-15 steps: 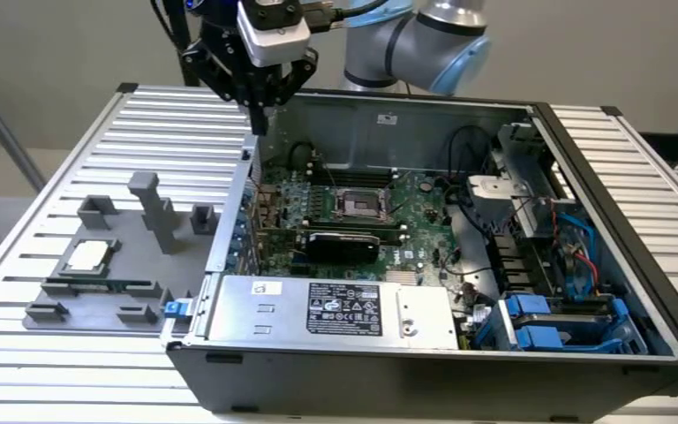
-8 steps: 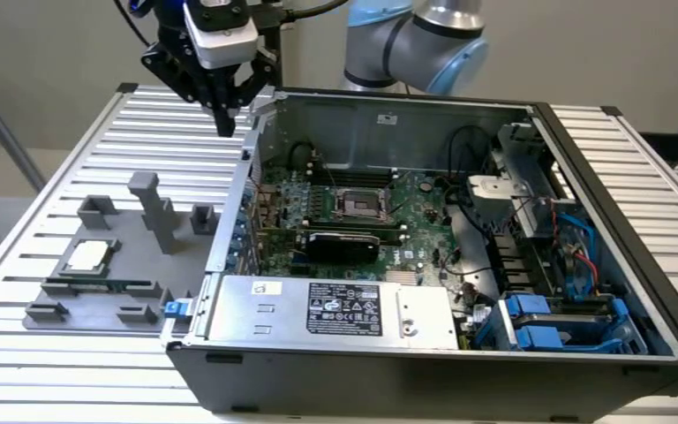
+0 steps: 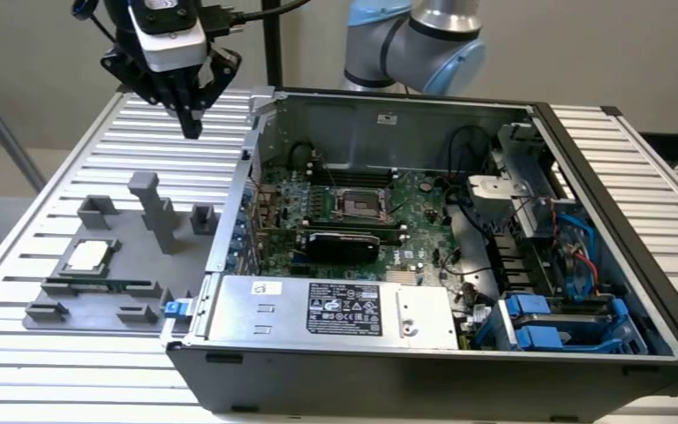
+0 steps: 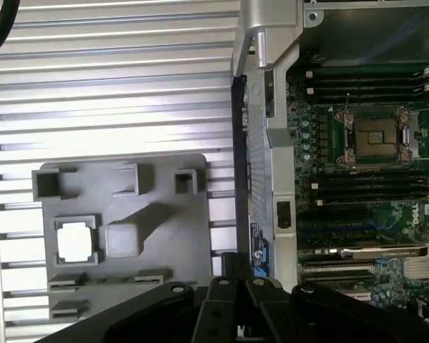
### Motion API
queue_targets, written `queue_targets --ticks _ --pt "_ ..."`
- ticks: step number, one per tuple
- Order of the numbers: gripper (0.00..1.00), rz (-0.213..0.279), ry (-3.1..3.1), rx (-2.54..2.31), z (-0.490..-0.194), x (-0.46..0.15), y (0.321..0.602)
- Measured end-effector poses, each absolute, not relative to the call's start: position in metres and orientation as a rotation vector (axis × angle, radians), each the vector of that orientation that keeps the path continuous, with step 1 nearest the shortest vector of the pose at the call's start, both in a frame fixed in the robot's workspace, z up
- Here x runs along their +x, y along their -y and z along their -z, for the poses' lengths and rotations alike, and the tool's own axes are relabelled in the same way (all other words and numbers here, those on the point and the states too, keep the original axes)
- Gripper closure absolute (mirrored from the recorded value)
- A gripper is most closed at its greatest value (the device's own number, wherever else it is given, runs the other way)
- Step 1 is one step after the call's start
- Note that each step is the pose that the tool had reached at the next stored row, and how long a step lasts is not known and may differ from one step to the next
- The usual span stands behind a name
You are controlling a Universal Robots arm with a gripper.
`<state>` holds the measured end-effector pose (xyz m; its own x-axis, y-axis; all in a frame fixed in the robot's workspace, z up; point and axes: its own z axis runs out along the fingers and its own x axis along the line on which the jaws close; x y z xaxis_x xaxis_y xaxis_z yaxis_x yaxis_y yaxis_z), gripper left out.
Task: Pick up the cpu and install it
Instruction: 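Reach for the cpu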
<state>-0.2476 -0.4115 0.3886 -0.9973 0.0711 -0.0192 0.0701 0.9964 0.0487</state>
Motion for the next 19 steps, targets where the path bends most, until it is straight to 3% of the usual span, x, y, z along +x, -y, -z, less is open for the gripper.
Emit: queue_targets --ticks 19 --pt "0.89 -0.075 -3.118 0.11 -0.37 -0.334 0.414"
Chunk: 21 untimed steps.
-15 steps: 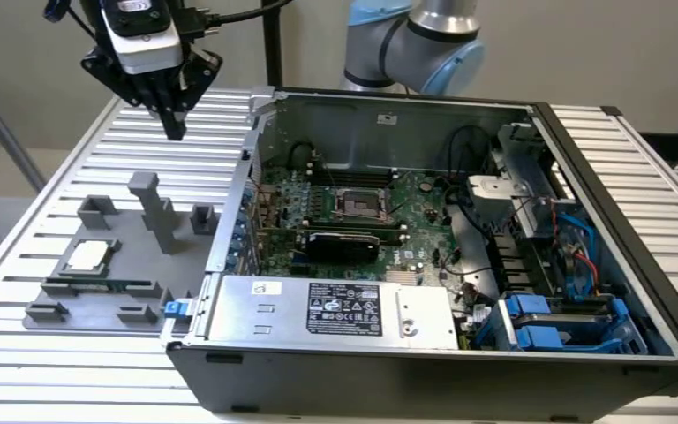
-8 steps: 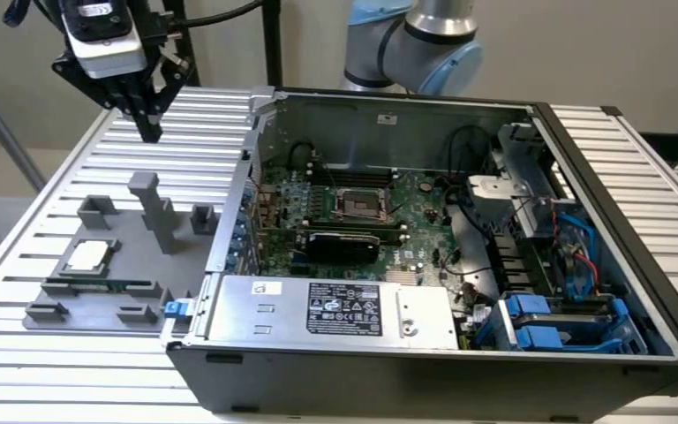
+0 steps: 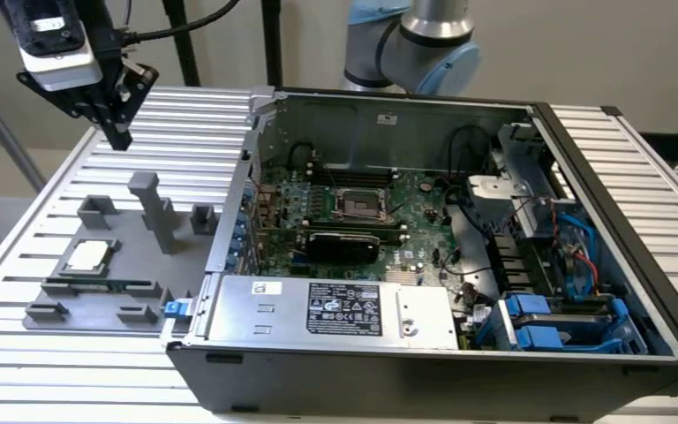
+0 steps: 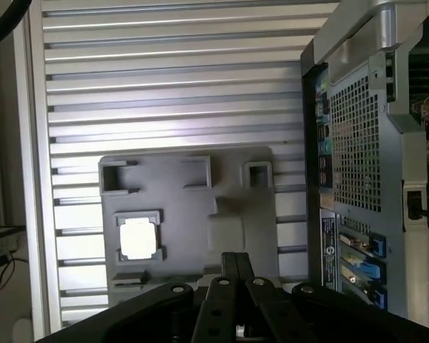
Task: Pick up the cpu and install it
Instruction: 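Reach for the cpu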
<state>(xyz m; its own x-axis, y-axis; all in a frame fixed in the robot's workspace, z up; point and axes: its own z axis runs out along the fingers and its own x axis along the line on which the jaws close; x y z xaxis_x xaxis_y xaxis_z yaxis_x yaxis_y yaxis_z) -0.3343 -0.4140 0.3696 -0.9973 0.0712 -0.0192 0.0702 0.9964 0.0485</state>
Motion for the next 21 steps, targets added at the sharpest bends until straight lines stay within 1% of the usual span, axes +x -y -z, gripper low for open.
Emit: queue_targets --ticks 16,21 --pt "0.89 -0.072 -3.118 0.11 -0.341 -0.407 0.415" --pt "0.89 -0.072 -3.119 0.11 -0.332 -0.421 0.415"
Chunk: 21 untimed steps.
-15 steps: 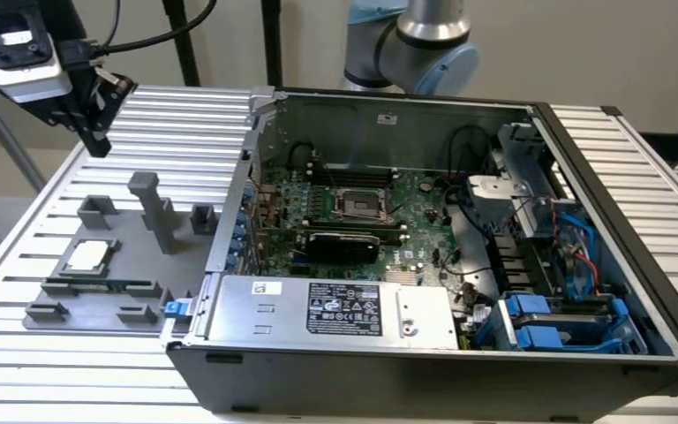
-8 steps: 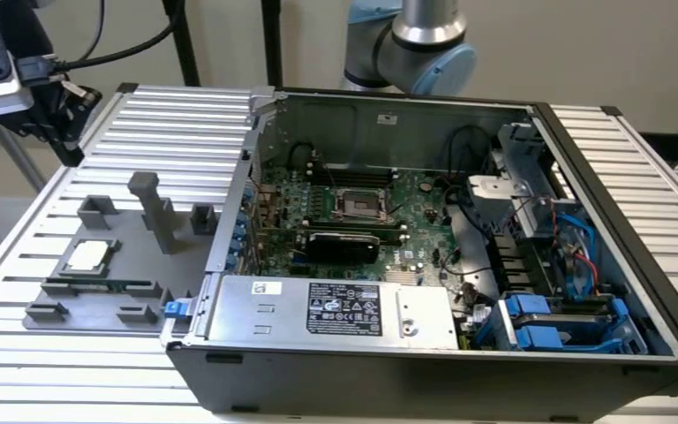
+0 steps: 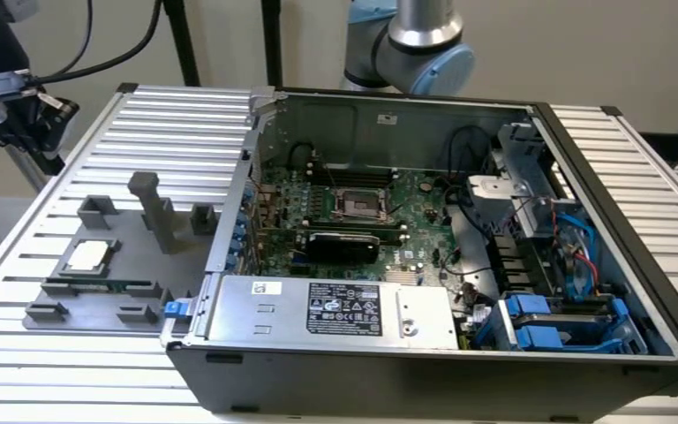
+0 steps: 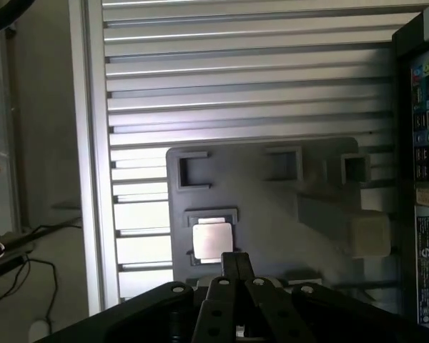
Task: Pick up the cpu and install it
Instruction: 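Reach for the cpu, then pick up the cpu and move it towards the insertion slot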
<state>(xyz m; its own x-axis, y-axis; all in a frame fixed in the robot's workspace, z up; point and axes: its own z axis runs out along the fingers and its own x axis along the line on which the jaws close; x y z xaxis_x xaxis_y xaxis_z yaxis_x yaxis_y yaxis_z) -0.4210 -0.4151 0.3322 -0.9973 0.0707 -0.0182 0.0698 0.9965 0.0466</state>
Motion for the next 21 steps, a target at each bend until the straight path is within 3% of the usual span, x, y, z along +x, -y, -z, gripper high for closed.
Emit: queue_targets --ticks 19,21 --pt "0.88 -0.072 -3.121 0.104 -0.3296 -0.4246 0.4152" --pt "0.76 -0.071 -3.121 0.104 -0.3297 -0.4246 0.4152"
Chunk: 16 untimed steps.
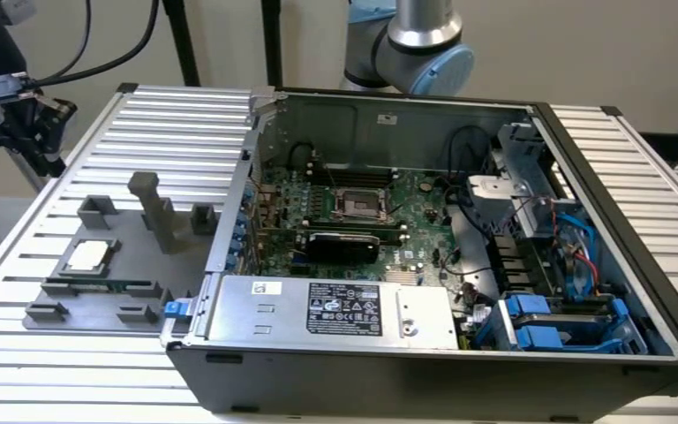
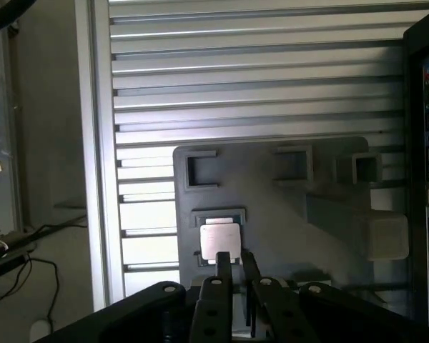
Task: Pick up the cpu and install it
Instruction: 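Pick up the cpu and move it towards the insertion slot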
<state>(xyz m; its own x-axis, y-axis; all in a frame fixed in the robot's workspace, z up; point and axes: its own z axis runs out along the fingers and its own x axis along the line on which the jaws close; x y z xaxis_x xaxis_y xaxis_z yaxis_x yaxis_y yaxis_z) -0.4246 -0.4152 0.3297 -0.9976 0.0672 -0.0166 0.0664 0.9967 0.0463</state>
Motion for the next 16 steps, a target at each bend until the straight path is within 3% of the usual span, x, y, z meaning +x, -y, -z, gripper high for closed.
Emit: queue_targets --ticks 1,2,8,9,11,12,16 --pt "0.76 -0.072 -3.121 0.104 -0.33 -0.425 0.415" --pt "0.64 -0.071 -3.121 0.104 -0.33 -0.425 0.415" --pt "0.47 -0.071 -3.121 0.104 -0.33 -0.425 0.415" --pt "0.35 -0.072 -3.121 0.104 -0.329 -0.425 0.415" --pt "0.35 -0.072 -3.121 0.104 -0.326 -0.425 0.415" --pt "0.29 -0.071 -3.121 0.105 -0.324 -0.425 0.415" --pt "0.29 -0.072 -3.121 0.104 -0.317 -0.425 0.416"
